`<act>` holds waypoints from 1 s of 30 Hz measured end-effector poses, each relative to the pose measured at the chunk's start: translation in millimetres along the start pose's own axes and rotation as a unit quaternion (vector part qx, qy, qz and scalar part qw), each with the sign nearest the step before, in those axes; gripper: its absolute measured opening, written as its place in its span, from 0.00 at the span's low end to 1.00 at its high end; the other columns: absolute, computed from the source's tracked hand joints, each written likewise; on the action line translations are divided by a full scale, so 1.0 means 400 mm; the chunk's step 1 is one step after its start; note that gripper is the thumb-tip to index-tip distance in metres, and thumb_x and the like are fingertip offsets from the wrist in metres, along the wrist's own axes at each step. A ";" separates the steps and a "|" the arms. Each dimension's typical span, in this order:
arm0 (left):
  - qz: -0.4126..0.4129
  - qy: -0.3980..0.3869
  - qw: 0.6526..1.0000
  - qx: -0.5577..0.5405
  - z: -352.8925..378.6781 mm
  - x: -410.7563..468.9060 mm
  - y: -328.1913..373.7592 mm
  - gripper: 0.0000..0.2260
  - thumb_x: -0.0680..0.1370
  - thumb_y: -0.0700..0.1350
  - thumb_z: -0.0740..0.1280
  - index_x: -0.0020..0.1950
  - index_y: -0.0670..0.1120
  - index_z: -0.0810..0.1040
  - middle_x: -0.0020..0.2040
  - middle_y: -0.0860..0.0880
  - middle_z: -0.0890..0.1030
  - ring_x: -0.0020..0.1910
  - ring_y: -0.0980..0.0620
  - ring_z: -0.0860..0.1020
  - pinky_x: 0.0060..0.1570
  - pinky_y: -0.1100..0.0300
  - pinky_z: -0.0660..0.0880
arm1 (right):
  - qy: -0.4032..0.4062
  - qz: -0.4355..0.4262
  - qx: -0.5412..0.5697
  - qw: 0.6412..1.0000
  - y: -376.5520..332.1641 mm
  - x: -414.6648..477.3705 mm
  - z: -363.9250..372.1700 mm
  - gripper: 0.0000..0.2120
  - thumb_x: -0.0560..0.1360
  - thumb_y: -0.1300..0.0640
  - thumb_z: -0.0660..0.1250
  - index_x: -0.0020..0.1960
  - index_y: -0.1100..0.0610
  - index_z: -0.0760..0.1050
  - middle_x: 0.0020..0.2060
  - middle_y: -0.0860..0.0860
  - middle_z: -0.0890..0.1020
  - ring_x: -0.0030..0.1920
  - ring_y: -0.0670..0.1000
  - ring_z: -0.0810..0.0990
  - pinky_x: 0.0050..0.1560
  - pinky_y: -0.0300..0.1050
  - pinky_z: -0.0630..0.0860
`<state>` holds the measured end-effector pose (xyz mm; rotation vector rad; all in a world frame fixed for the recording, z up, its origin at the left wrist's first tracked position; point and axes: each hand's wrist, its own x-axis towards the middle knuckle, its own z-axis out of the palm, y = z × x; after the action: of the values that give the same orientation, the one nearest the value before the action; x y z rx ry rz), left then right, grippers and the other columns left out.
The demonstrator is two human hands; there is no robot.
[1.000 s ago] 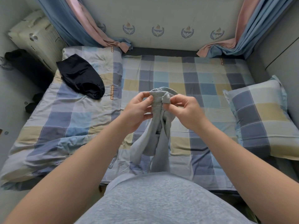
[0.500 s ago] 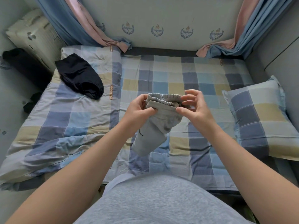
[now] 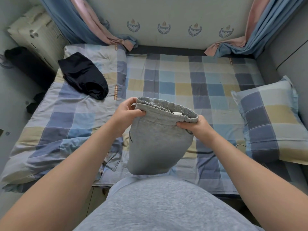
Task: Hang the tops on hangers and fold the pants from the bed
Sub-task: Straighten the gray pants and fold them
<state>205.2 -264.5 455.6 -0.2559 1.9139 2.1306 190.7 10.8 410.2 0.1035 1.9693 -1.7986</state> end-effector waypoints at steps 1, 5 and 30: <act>0.001 0.014 0.999 0.045 -0.007 0.009 -0.011 0.13 0.75 0.25 0.66 0.51 0.42 0.75 0.45 0.46 0.82 0.41 0.52 0.80 0.41 0.63 0.79 | 0.013 0.003 -0.012 1.000 0.003 0.008 -0.001 0.16 0.72 0.65 0.76 0.55 0.72 0.77 0.44 0.56 0.77 0.44 0.52 0.73 0.49 0.50 0.72; 0.000 0.039 0.985 0.166 -0.013 0.065 -0.040 0.11 0.75 0.28 0.69 0.54 0.39 0.74 0.48 0.43 0.79 0.47 0.49 0.77 0.48 0.60 0.78 | 0.050 0.005 -0.044 0.998 -0.019 0.042 -0.004 0.04 0.72 0.64 0.76 0.45 0.61 0.82 0.33 0.45 0.80 0.30 0.43 0.73 0.34 0.36 0.71; 0.003 0.080 0.916 0.393 -0.024 0.142 -0.132 0.14 0.76 0.34 0.65 0.42 0.53 0.68 0.43 0.48 0.77 0.44 0.46 0.75 0.40 0.54 0.71 | 0.154 -0.077 -0.386 0.906 0.037 0.148 0.030 0.07 0.76 0.54 0.70 0.53 0.50 0.78 0.48 0.50 0.82 0.56 0.59 0.77 0.58 0.49 0.62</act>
<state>167.3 -264.7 387.4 -0.2531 2.6691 1.2018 146.9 -13.5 373.1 -0.0302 2.8409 -0.9936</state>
